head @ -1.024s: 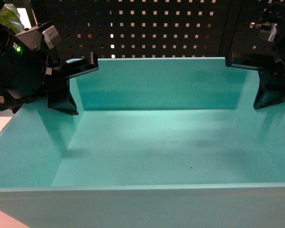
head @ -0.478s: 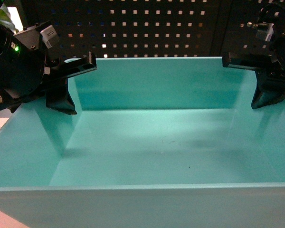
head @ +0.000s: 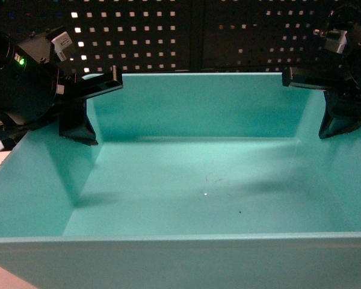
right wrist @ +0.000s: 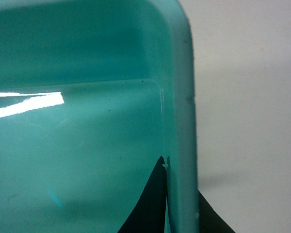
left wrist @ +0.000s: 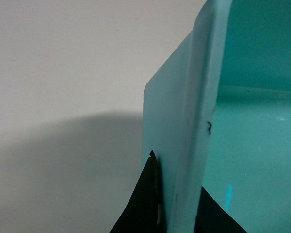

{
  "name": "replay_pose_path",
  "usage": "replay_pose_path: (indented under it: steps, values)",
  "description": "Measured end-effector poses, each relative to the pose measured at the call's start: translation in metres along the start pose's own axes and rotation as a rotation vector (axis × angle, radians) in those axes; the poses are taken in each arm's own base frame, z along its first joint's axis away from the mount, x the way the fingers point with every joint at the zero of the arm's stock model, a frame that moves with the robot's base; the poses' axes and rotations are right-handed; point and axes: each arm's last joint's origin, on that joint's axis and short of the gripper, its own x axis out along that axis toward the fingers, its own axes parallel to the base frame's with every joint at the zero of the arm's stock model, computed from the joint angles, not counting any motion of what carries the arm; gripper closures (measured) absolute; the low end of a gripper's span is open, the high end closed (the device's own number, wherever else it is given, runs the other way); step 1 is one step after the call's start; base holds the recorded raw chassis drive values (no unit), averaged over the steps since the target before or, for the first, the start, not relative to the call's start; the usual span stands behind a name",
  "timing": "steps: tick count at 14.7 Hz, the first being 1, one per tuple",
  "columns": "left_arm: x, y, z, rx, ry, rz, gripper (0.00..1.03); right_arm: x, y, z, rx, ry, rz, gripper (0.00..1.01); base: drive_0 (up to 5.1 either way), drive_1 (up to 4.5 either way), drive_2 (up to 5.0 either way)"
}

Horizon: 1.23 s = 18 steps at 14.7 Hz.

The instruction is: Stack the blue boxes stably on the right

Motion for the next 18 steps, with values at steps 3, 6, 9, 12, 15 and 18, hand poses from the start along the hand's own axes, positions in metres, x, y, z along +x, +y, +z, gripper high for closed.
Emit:
replay_pose_path:
  steps: [3, 6, 9, 12, 15, 18]
  values:
    - [0.0, 0.0, 0.0, 0.0, 0.0, 0.0, 0.96, 0.0, -0.0001, 0.0002, 0.0, -0.002, 0.001, 0.99, 2.9, -5.71, -1.8]
    - [0.0, 0.0001, -0.0002, -0.001, 0.002, 0.001, 0.96, 0.0, -0.0001, 0.0001, 0.0, -0.001, 0.001, 0.99, 2.7, -5.87, -2.0]
    - [0.0, 0.0, -0.0001, -0.001, 0.001, 0.0, 0.96, 0.0, -0.0003, -0.0001, 0.0, 0.002, 0.0, 0.99, 3.0, -5.63, -1.8]
    - [0.0, -0.0002, 0.0, 0.0, 0.0, -0.001, 0.96, 0.0, -0.0003, 0.0001, 0.0, 0.0, 0.0, 0.99, 3.0, -5.66, -1.8]
    - [0.0, -0.0003, 0.0002, 0.0, -0.002, -0.003, 0.96, 0.0, -0.0003, 0.0001, 0.0, -0.001, -0.001, 0.99, 3.1, -5.57, -1.6]
    - [0.0001, -0.0008, -0.0006, -0.001, 0.004, -0.003, 0.96, 0.0, -0.0006, -0.0006, 0.001, 0.007, -0.003, 0.99, 1.5, -4.27, -1.7]
